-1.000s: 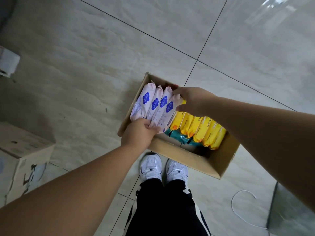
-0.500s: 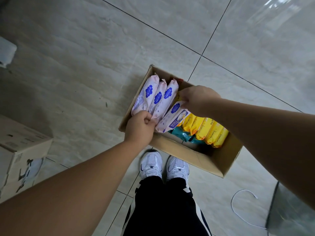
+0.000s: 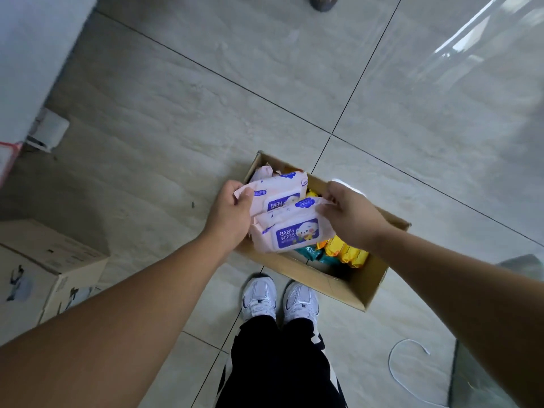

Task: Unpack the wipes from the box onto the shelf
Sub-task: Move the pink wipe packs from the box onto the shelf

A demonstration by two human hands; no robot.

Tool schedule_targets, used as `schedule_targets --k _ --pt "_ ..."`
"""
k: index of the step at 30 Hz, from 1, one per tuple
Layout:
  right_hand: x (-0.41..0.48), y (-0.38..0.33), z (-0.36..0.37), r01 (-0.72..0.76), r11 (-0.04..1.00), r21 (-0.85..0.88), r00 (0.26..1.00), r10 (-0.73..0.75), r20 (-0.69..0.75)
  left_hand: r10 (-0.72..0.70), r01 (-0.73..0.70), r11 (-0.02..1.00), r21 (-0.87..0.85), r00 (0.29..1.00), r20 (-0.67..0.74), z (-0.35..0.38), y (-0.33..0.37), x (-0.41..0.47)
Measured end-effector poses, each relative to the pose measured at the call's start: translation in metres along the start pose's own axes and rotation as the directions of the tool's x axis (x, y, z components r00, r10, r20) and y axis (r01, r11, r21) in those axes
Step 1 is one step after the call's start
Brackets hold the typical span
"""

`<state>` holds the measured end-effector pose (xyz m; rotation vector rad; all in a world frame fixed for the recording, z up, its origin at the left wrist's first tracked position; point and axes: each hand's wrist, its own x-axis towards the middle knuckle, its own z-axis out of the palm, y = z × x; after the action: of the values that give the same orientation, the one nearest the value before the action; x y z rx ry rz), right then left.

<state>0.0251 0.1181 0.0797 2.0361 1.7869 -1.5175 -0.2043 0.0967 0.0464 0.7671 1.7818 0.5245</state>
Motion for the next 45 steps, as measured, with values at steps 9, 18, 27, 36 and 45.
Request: schedule_targets --k 9,18,27,36,45 --pt "-0.054 -0.059 -0.066 0.079 0.970 0.229 0.984 -0.039 -0.173 0.087 -0.088 0.987 -0.132 0.996 -0.009 -0.055 0.127 -0.032" --pt "-0.129 -0.158 -0.172 0.255 0.896 0.364 0.943 -0.147 -0.299 0.164 -0.146 0.940 -0.307 0.986 0.036 -0.108 0.264 -0.106" --pt "-0.245 -0.265 -0.280 0.323 0.849 0.418 0.913 -0.164 -0.373 0.355 -0.337 0.906 -0.257 0.935 0.024 -0.183 0.402 -0.223" --pt "-0.359 -0.370 -0.346 0.471 0.811 0.347 0.851 -0.314 -0.421 0.517 -0.525 0.803 -0.282 0.849 -0.109 -0.260 0.504 -0.373" --pt "-0.462 -0.486 -0.343 0.708 0.673 0.211 0.683 -0.579 -0.446 0.580 -0.664 0.710 -0.234 0.740 -0.341 -0.369 0.513 -0.511"
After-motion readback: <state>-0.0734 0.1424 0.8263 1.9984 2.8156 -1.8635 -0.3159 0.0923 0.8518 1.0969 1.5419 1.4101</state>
